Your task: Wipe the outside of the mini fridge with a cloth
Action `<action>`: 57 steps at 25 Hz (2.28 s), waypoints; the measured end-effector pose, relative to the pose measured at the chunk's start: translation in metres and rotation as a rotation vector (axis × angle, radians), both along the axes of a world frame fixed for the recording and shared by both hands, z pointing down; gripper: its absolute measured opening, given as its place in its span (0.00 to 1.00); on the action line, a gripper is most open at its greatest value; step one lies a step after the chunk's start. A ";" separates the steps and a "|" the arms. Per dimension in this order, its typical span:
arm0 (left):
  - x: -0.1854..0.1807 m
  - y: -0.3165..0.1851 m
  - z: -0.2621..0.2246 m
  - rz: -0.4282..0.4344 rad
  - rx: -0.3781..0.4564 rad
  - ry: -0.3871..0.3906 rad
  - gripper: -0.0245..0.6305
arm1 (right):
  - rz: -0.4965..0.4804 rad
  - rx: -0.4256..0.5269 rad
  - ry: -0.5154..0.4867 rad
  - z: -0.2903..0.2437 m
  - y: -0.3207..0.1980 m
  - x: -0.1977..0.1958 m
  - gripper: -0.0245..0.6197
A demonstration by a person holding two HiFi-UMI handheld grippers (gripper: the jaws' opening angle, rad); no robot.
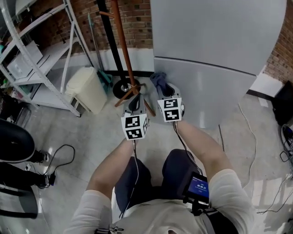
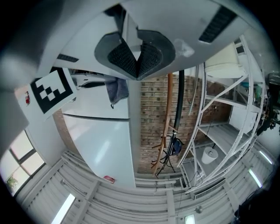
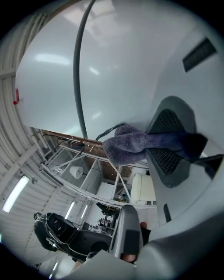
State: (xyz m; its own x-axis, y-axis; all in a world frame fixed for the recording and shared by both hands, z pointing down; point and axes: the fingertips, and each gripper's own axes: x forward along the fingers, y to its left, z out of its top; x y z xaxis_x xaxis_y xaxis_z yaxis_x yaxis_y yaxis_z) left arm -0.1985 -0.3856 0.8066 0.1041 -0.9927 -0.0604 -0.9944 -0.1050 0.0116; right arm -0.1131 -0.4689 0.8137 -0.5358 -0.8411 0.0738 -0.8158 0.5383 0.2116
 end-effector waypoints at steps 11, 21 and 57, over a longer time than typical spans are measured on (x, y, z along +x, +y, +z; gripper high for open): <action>0.017 -0.008 0.004 0.045 -0.006 0.016 0.04 | 0.041 0.027 0.035 -0.006 0.002 0.025 0.17; 0.113 -0.029 0.007 0.188 -0.004 0.036 0.04 | 0.177 0.022 0.047 -0.003 0.002 0.133 0.17; 0.270 -0.067 0.021 0.358 -0.037 -0.002 0.04 | 0.562 -0.037 -0.063 0.016 -0.019 0.429 0.17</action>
